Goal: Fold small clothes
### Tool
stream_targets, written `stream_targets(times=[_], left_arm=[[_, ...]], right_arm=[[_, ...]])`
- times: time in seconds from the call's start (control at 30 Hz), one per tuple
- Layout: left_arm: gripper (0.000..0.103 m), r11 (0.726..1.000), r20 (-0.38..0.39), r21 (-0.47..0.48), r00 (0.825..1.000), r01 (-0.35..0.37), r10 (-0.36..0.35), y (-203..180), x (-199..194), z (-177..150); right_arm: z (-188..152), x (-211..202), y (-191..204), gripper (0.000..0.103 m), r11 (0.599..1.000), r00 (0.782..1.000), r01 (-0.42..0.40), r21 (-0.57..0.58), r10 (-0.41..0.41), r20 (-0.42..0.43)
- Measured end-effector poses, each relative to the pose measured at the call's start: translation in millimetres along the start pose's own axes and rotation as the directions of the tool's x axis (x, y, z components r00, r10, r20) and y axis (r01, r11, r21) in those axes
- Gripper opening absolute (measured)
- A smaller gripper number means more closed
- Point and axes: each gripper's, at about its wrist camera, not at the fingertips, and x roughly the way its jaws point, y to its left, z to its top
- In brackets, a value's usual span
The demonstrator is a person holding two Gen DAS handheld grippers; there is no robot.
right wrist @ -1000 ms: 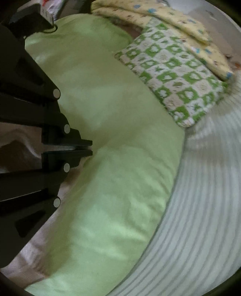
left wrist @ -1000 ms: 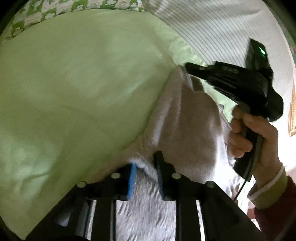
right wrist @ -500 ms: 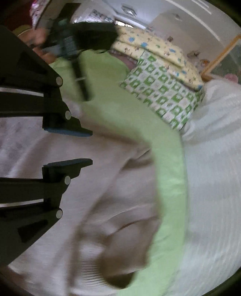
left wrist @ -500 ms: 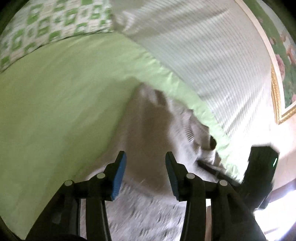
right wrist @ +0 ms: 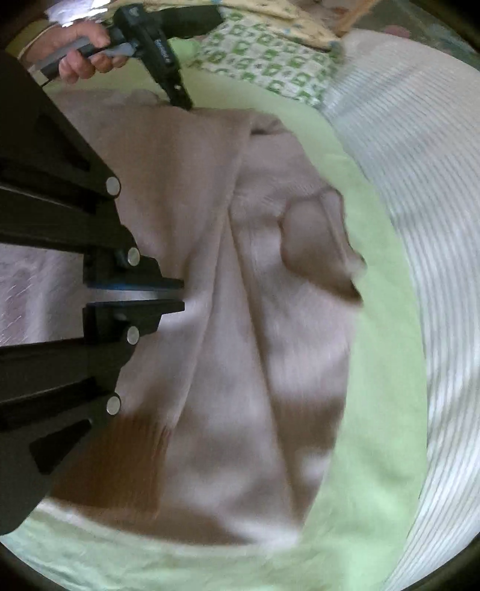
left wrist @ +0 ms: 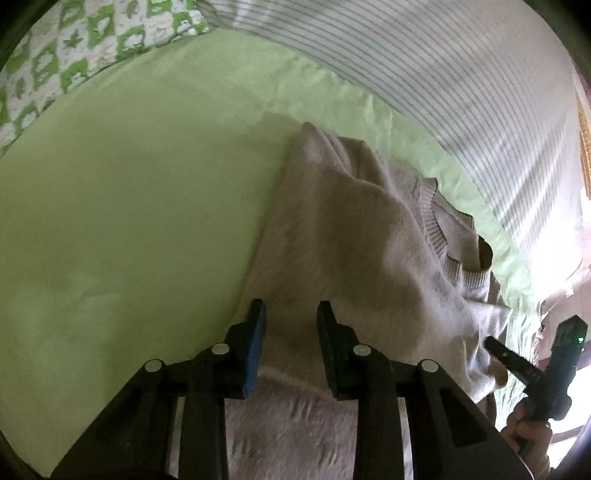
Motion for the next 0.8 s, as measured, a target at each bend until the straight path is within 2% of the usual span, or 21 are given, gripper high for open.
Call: stream_targets(times=[0.03, 0.07, 0.13, 0.3, 0.4, 0.47, 0.53, 0.8], left_arm=[[0.035, 1.000, -0.003, 0.005, 1.000, -0.004, 0.004, 3, -6, -5], [0.050, 1.000, 0.001, 0.014, 1.000, -0.028, 0.028, 5, -12, -11], [0.057, 0.997, 0.011, 0.018, 0.997, -0.076, 0.076, 10, -23, -22], [0.057, 0.998, -0.013, -0.022, 0.998, -0.054, 0.054, 26, -42, -54], [0.057, 0.998, -0.035, -0.041, 0.998, -0.051, 0.049, 38, -56, -77], [0.058, 0.998, -0.051, -0.041, 0.998, -0.045, 0.042, 45, -65, -93], [0.058, 0.998, -0.068, -0.032, 0.997, -0.048, 0.046, 50, -73, -108], [0.061, 0.999, -0.133, -0.007, 0.990, -0.050, 0.048, 72, -98, -164]], right_arm=[[-4, -10, -7, 0.005, 1.000, 1.000, -0.007, 0.026, 0.006, 0.018], [-8, -19, -11, 0.005, 0.999, 0.999, -0.006, 0.037, 0.005, 0.032], [-18, -36, -16, 0.005, 0.999, 0.999, -0.006, 0.050, 0.003, 0.046], [-54, -62, -24, 0.006, 0.996, 0.998, 0.018, 0.085, -0.023, 0.059], [-77, -78, -33, 0.011, 0.992, 0.998, 0.024, 0.122, -0.031, 0.057], [-94, -88, -35, 0.025, 0.990, 0.997, 0.034, 0.140, -0.043, 0.059], [-111, -98, -39, 0.033, 0.988, 0.997, 0.034, 0.151, -0.044, 0.063], [-168, -126, -39, 0.034, 0.982, 0.996, 0.058, 0.180, -0.070, 0.057]])
